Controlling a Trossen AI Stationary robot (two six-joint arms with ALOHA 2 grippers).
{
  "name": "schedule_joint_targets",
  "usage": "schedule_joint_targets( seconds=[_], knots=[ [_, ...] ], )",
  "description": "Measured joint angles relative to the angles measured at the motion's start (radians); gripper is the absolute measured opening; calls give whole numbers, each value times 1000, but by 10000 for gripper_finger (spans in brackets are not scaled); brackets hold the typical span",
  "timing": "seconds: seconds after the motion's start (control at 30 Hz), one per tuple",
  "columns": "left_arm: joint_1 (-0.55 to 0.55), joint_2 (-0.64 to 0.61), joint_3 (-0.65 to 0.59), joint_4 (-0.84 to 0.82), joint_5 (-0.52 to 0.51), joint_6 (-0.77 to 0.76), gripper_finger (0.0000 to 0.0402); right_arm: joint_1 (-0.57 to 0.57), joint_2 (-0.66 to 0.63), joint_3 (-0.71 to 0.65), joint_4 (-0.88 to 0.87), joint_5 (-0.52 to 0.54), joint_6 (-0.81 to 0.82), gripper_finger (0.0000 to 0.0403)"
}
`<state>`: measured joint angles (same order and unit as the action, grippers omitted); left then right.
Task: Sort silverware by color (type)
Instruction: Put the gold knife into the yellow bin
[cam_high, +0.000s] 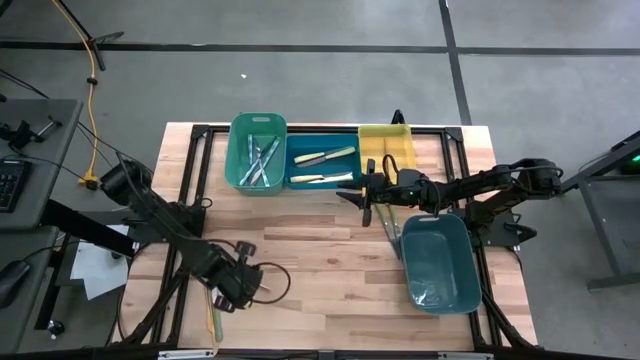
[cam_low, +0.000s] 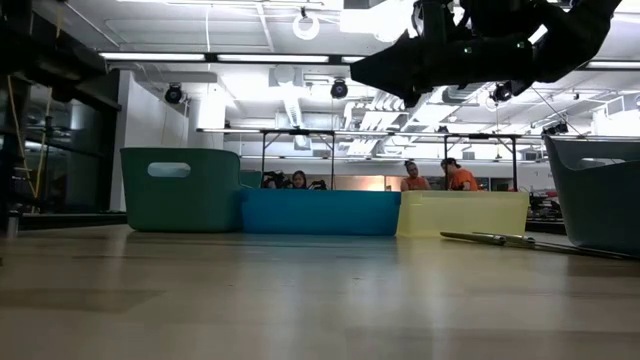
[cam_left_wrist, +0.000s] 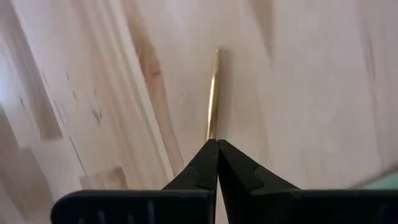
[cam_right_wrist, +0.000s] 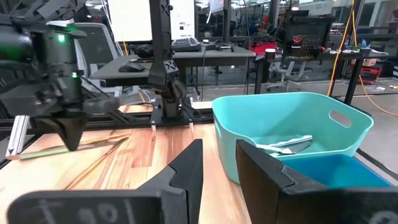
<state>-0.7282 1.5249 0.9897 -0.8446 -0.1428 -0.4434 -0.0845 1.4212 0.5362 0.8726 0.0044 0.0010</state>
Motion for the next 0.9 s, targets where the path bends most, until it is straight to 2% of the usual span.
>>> schedule_joint_targets(
  seconds=[0.13, 0.33, 0.53, 0.67, 0.9],
  knots=[
    [2, 1, -28, 9, 2, -57, 33, 0, 0, 0, 0, 0, 0, 91],
    [2, 7, -82, 93, 13, -84, 108, 0, 0, 0, 0, 0, -1, 91],
    [2, 7, -130, 103, 20, -116, 175, 0, 0, 0, 0, 0, -1, 91],
    [3, 7, -163, 119, 29, -132, 191, 0, 0, 0, 0, 0, -1, 91],
    [19, 7, -210, 226, 42, -139, 189, 0, 0, 0, 0, 0, 0, 91]
  ],
)
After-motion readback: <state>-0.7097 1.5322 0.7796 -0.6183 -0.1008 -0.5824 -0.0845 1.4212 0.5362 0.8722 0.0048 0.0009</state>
